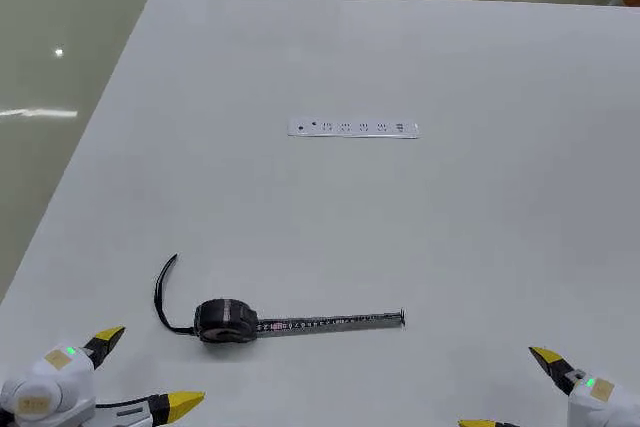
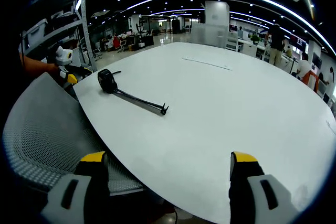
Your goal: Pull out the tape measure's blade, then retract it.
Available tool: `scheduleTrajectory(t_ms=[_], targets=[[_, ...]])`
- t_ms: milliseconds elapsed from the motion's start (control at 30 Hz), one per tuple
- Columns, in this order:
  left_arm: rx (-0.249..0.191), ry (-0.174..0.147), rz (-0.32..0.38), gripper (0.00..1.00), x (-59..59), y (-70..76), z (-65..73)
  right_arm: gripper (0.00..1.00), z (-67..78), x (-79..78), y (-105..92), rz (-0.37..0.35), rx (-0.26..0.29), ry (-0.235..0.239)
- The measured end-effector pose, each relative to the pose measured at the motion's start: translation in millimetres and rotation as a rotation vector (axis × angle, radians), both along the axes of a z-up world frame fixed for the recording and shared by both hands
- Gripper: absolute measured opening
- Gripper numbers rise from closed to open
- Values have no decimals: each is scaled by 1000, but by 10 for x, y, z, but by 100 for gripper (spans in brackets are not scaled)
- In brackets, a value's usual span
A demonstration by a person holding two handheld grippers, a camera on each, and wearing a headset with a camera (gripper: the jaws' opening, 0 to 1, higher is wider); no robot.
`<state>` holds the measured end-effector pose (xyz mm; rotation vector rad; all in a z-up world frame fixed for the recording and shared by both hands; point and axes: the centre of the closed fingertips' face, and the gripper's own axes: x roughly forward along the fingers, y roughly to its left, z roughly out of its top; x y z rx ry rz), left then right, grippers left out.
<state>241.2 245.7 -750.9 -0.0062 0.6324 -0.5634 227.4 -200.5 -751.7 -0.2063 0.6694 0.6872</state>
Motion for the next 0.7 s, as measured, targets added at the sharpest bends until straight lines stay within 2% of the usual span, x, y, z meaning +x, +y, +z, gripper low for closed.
scheduleTrajectory(t_ms=[200, 367, 500, 700], targets=[[-5, 0, 0, 100, 15, -31, 19, 97, 10, -27, -12, -7, 3, -5], [-23, 17, 23, 100, 15, -19, -21, 96, 21, -38, -28, -15, 3, -4], [-7, 24, -4, 100, -4, -31, -54, 96, 42, -46, -26, -14, 2, -7], [4, 28, -4, 100, 28, 22, -43, 96, 20, -122, -25, 11, -17, 9]])
